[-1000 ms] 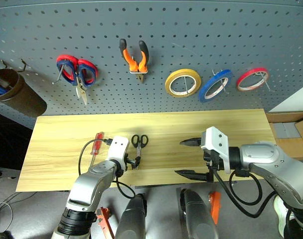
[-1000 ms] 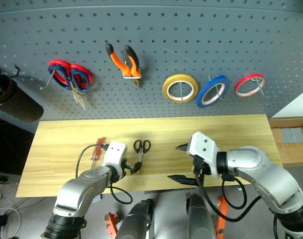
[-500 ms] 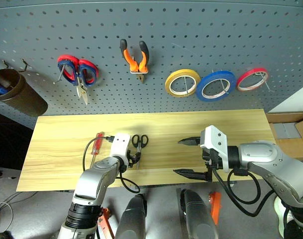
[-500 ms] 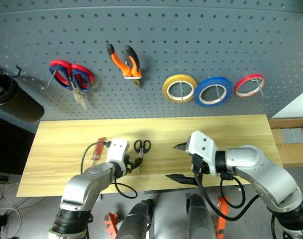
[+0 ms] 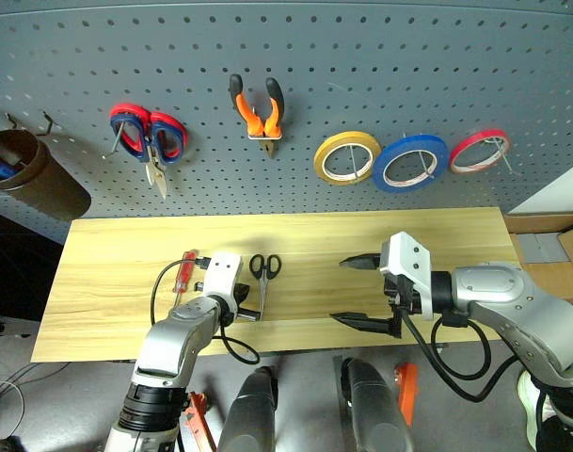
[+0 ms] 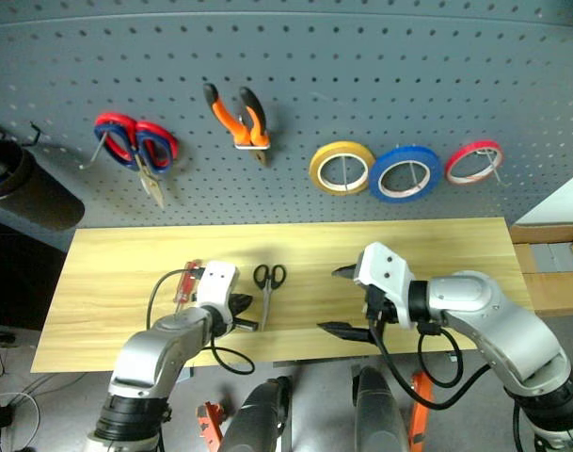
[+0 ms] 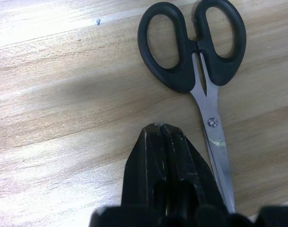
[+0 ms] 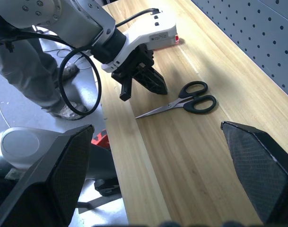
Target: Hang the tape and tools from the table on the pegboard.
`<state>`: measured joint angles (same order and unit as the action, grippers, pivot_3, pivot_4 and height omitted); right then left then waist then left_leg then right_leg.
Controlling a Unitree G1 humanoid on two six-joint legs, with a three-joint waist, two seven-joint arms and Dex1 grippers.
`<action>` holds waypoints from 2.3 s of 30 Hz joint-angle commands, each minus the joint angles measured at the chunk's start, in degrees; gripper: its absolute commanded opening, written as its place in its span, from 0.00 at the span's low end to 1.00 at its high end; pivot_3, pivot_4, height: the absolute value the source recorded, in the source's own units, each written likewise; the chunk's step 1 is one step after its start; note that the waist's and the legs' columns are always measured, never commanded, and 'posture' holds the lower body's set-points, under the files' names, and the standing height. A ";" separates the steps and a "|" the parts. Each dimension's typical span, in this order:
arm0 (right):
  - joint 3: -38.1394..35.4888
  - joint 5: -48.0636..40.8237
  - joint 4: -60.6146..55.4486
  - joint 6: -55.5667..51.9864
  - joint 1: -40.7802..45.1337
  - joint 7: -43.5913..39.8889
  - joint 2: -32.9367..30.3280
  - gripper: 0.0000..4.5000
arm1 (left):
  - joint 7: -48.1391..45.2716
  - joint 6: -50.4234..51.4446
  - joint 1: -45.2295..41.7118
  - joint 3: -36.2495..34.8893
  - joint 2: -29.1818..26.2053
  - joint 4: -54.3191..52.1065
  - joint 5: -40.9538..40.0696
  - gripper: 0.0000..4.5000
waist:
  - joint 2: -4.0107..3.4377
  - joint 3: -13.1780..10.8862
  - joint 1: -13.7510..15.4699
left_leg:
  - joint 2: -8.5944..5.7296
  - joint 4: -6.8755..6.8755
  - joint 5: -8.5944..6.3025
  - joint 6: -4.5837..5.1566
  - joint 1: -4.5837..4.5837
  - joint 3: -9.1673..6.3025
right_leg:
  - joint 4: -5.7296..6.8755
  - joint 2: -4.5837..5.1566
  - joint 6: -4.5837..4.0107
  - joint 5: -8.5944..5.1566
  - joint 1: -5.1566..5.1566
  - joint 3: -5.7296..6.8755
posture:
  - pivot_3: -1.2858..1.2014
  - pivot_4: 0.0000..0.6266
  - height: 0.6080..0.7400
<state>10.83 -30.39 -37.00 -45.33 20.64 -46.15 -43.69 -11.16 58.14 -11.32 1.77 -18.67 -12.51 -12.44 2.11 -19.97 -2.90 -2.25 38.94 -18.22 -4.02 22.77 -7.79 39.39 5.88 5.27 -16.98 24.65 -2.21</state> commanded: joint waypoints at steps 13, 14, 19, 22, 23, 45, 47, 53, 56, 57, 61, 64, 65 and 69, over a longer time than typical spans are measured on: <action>-1.69 0.33 0.78 1.68 0.92 -0.47 0.57 1.00 | -3.32 -3.76 2.70 1.73 -4.50 0.04 2.13 0.00 | -0.02 -0.01 -0.22 | 0.00 -0.03 0.00 0.00 0.01 -0.02 | -0.11 0.00 0.02 0.01 -0.01 0.01 | 0.49 0.61 1.00; -1.76 0.34 0.76 1.74 0.87 -0.53 0.50 1.00 | -3.44 -4.30 2.65 1.84 -4.29 -0.44 2.19 0.00 | -0.02 -0.01 -0.19 | 0.00 -0.04 0.00 0.00 0.01 -0.02 | -0.14 0.00 0.02 0.02 -0.01 0.01 | 0.49 0.61 1.00; -3.08 -0.48 -0.03 1.45 -0.06 -0.87 -0.56 1.00 | -3.72 -8.92 5.45 -1.82 -2.09 -5.99 0.28 0.04 | 0.03 -0.10 -0.24 | 0.01 -0.05 -0.02 0.03 0.10 -0.03 | -0.35 0.00 0.08 0.06 -0.02 0.03 | 0.49 0.62 1.00; -3.81 -0.96 -0.37 1.40 -0.85 -1.12 -1.42 1.00 | -3.06 -9.06 7.05 -2.84 -1.80 -8.54 0.48 0.21 | 0.04 -0.16 -0.23 | 0.01 -0.08 -0.04 0.05 0.13 -0.01 | -0.43 0.02 0.08 0.06 -0.01 0.04 | 0.49 0.63 1.00; -4.12 -1.15 -0.49 1.39 -1.11 -1.31 -1.70 1.00 | -2.37 -9.10 7.25 -3.10 -1.51 -9.51 0.82 0.29 | 0.03 -0.20 -0.16 | 0.02 -0.09 -0.04 0.05 0.13 0.00 | -0.43 0.02 0.08 0.06 -0.01 0.04 | 0.49 0.63 1.00; -5.27 -0.28 0.81 3.39 -1.59 -3.95 -3.07 1.00 | 7.22 12.04 -2.50 -2.35 11.63 -4.95 1.38 0.98 | 0.16 -0.37 0.69 | -0.03 -0.02 -0.07 0.11 0.12 0.06 | -0.40 0.04 0.14 0.09 -0.08 0.03 | 0.49 0.63 1.00; -5.22 -0.38 0.69 3.27 -1.62 -3.81 -2.87 1.00 | 7.72 11.81 -3.13 -2.88 11.99 -3.65 1.72 0.98 | 0.15 -0.37 0.67 | -0.03 -0.01 -0.07 0.11 0.06 0.05 | -0.40 0.04 0.15 0.10 -0.16 0.04 | 0.49 0.63 1.00; -4.98 -0.63 0.51 3.00 -1.76 -3.75 -2.42 1.00 | 7.36 11.03 -4.42 -2.47 11.79 -0.79 1.78 0.98 | 0.13 -0.36 0.76 | -0.04 -0.01 -0.07 0.11 -0.02 0.04 | -0.41 0.04 0.15 0.10 -0.27 0.05 | 0.48 0.63 1.00; -4.98 -0.72 0.58 3.00 -1.84 -3.77 -2.23 1.00 | 7.30 10.60 -4.93 -2.33 11.70 0.68 1.87 0.87 | 0.12 -0.35 1.00 | -0.04 -0.01 -0.07 0.11 -0.09 0.02 | -0.40 0.05 0.15 0.10 -0.32 0.06 | 0.48 0.63 1.00; -4.98 -0.66 0.70 3.09 -1.82 -3.80 -2.18 1.00 | 7.20 10.39 -5.10 -2.35 11.63 1.40 1.88 0.79 | 0.11 -0.35 1.04 | -0.04 -0.01 -0.07 0.11 -0.10 0.02 | -0.40 0.05 0.16 0.10 -0.34 0.06 | 0.48 0.63 1.00; -4.95 -0.50 0.82 3.27 -1.69 -3.81 -2.02 1.00 | 6.69 9.89 -5.21 -2.72 11.55 3.42 1.51 0.48 | 0.09 -0.33 1.09 | -0.05 -0.01 -0.07 0.11 -0.25 0.01 | -0.42 0.05 0.18 0.12 -0.51 0.04 | 0.48 0.63 1.00; -4.95 -0.49 0.75 3.28 -1.70 -3.86 -2.00 1.00 | 6.31 9.40 -4.88 -2.91 11.35 4.19 1.53 0.24 | 0.09 -0.33 1.24 | -0.06 0.00 -0.07 0.11 -0.25 -0.01 | -0.43 0.05 0.18 0.12 -0.53 0.06 | 0.48 0.63 1.00; -4.98 -0.51 0.73 3.27 -1.71 -3.88 -2.01 1.00 | 6.12 9.23 -4.74 -2.92 11.20 4.34 1.53 0.16 | 0.08 -0.33 1.23 | -0.07 0.00 -0.07 0.11 -0.25 -0.01 | -0.44 0.07 0.19 0.12 -0.53 0.06 | 0.48 0.63 1.00; -5.07 -0.56 0.74 3.17 -1.76 -3.90 -2.08 1.00 | 5.10 8.46 -4.25 -3.25 10.36 4.78 1.46 0.01 | 0.07 -0.32 1.10 | -0.06 -0.01 -0.07 0.11 -0.28 0.00 | -0.44 0.08 0.19 0.12 -0.53 0.06 | 0.48 0.63 1.00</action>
<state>6.31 -30.40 -34.68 -42.90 19.11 -49.83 -45.83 -5.89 65.85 -17.72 -1.69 -7.72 -10.88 -11.42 2.18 -20.30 -1.80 -2.32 38.93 -18.29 -3.91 22.48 -7.79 38.96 5.96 5.46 -16.85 24.12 -2.16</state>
